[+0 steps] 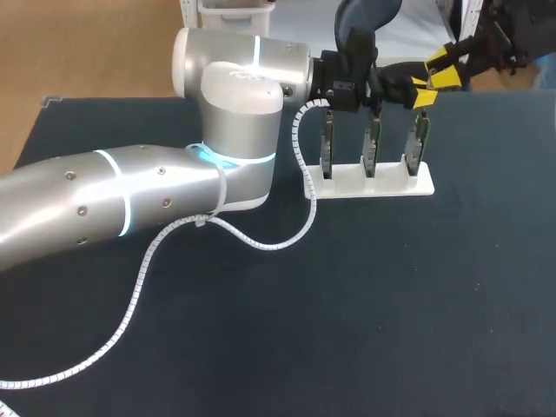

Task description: Pick up the optical module with the left hand, and insert it into the network port with the right hand.

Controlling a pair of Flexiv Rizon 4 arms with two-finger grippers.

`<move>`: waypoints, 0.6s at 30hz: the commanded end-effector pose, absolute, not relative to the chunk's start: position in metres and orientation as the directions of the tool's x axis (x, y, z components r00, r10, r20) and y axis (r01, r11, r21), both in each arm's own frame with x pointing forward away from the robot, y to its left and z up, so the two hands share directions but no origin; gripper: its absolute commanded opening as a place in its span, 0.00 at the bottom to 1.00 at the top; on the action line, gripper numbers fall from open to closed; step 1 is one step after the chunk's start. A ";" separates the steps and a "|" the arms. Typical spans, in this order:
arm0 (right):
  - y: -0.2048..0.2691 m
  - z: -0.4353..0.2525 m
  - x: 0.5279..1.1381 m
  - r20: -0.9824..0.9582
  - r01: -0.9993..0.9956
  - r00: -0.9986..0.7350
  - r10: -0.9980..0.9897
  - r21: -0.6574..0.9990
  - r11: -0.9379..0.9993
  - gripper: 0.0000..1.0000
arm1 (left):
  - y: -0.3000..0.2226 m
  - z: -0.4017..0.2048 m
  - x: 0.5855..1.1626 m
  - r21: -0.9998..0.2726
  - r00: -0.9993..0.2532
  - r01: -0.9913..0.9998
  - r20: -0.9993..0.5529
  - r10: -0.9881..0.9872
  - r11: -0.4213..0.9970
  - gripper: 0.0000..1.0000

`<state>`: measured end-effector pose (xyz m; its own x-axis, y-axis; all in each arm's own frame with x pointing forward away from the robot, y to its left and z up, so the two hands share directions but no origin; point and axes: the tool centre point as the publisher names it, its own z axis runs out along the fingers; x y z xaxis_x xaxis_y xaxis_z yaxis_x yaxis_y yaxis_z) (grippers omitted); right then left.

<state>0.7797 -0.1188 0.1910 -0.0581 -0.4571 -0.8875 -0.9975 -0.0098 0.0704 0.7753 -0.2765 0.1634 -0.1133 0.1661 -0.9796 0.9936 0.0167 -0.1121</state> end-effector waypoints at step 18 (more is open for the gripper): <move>-0.116 0.193 0.779 -0.889 -0.998 -0.055 -0.455 0.065 -0.005 0.00 | -0.277 0.164 0.777 -0.114 -0.114 0.993 -0.979 0.168 0.014 1.00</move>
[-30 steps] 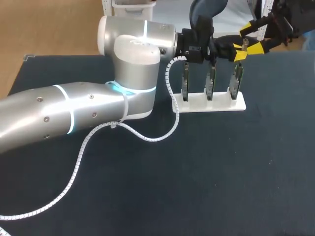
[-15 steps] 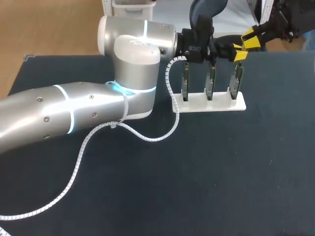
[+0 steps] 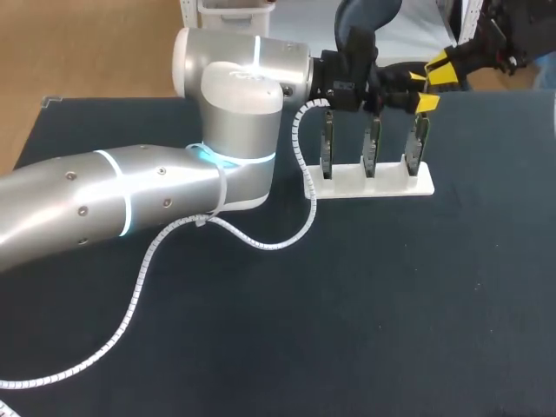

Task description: Pick up the optical module with the left hand, and insert it into the network port with the right hand.

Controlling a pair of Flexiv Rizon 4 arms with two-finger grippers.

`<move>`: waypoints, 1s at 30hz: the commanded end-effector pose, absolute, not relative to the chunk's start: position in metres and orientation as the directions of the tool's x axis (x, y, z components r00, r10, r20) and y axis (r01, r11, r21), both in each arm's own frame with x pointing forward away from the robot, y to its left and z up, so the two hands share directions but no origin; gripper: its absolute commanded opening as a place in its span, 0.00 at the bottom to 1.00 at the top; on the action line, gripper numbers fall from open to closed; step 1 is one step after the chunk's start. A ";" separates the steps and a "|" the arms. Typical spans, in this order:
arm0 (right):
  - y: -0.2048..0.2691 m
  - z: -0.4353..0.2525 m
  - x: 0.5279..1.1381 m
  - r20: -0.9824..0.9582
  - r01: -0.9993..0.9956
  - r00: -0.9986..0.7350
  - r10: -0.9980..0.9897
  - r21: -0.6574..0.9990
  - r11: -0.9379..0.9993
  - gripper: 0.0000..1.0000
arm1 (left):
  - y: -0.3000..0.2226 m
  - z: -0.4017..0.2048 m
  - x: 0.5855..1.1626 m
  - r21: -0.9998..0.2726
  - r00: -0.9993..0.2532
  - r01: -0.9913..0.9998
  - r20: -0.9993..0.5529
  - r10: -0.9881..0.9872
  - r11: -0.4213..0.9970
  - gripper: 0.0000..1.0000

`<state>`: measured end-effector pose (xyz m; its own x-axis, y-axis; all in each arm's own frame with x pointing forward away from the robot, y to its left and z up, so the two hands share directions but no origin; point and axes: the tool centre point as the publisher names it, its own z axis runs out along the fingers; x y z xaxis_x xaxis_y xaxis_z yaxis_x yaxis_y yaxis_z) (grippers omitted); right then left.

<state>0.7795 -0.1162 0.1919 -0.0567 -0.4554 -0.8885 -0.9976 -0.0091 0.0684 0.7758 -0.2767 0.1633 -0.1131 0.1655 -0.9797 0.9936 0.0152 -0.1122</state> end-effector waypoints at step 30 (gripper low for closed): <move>-0.119 0.193 0.781 -0.893 -0.999 -0.051 -0.447 0.049 0.016 0.00 | -0.253 0.155 0.773 -0.156 -0.150 0.987 -0.840 0.521 0.032 1.00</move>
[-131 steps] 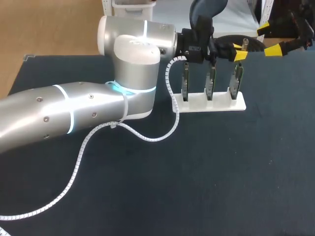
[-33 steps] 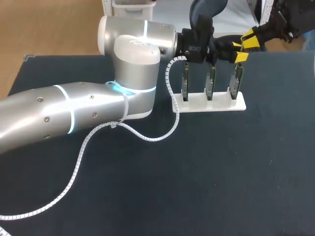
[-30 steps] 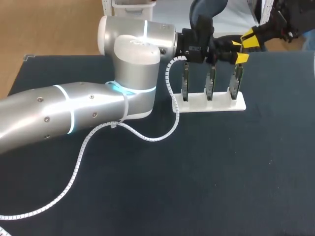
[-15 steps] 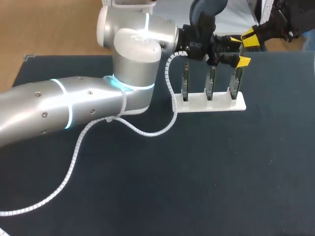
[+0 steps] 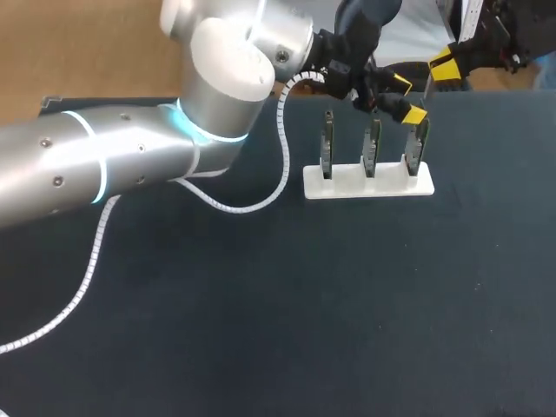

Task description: Pick up the optical module with the left hand, and insert it into the network port with the right hand.

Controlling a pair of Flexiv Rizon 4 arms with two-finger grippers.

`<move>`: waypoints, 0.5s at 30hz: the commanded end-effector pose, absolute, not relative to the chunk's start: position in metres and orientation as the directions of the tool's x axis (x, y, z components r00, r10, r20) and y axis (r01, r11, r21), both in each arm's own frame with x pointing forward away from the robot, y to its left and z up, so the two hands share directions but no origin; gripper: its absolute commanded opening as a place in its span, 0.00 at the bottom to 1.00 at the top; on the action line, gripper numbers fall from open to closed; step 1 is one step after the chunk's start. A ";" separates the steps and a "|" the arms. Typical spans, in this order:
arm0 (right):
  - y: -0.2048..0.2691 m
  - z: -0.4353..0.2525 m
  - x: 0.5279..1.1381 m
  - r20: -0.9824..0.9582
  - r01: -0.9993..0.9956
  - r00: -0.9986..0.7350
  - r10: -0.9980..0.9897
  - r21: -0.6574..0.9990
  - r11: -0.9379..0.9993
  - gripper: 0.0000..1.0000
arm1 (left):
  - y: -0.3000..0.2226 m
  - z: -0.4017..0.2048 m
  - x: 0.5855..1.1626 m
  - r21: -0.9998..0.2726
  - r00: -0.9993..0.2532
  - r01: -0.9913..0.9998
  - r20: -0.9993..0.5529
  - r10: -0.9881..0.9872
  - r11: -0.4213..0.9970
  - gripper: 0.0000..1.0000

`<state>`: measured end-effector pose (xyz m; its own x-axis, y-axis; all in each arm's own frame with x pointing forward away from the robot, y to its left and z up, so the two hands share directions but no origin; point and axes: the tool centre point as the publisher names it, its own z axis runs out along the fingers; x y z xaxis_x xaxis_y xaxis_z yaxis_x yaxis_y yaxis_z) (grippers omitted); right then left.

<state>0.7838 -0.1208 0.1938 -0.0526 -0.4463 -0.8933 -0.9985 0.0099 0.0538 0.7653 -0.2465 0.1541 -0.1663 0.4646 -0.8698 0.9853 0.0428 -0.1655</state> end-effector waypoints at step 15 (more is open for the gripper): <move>-0.120 0.192 0.783 -0.891 -0.998 -0.057 -0.450 0.054 0.019 0.00 | -0.250 0.145 0.764 -0.118 -0.115 0.992 -0.796 0.595 0.035 1.00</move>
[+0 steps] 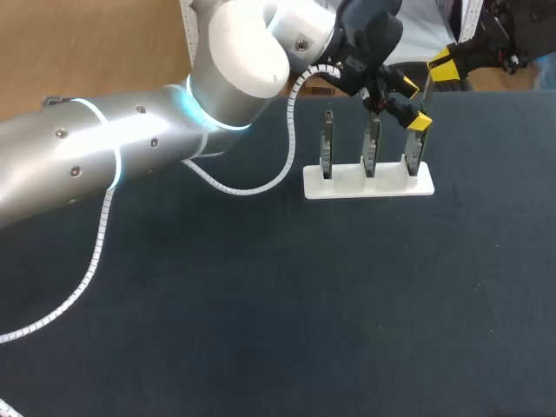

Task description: Pick up the optical module with the left hand, and insert it into the network port with the right hand.

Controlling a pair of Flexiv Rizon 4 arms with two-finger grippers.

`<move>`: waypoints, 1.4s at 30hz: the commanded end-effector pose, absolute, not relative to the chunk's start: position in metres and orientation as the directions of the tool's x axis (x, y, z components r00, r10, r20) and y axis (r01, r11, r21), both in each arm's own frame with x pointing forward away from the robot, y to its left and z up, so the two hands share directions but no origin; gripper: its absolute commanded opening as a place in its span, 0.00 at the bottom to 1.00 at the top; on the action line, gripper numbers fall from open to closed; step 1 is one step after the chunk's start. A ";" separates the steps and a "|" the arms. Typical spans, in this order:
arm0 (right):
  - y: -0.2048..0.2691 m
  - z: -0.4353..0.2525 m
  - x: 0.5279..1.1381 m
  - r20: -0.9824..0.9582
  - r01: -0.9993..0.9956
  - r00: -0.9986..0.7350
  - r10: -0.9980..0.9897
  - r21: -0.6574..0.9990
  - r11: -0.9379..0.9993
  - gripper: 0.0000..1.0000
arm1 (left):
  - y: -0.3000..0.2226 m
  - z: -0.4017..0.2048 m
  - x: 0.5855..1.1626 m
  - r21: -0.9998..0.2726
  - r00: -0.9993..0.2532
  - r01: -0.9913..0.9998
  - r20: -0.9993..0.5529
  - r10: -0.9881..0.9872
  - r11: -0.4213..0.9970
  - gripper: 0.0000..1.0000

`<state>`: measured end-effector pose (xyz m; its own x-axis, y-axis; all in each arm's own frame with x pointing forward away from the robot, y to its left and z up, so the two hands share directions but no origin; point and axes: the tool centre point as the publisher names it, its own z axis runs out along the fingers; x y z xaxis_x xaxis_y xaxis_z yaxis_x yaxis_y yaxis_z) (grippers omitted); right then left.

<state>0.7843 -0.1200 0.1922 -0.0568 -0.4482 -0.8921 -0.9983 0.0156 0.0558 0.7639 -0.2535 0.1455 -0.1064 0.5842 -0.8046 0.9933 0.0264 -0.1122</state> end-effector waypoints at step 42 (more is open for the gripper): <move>-0.119 0.195 0.788 -0.887 -0.999 -0.047 -0.459 0.047 0.011 0.00 | -0.246 0.127 0.760 -0.103 -0.107 0.994 -0.746 0.657 0.045 1.00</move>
<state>0.7871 -0.1196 0.1948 -0.0474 -0.4591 -0.8871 -0.9988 0.0121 0.0471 0.7598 -0.2460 0.1268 -0.1073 0.6547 -0.7483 0.9936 0.0447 -0.1034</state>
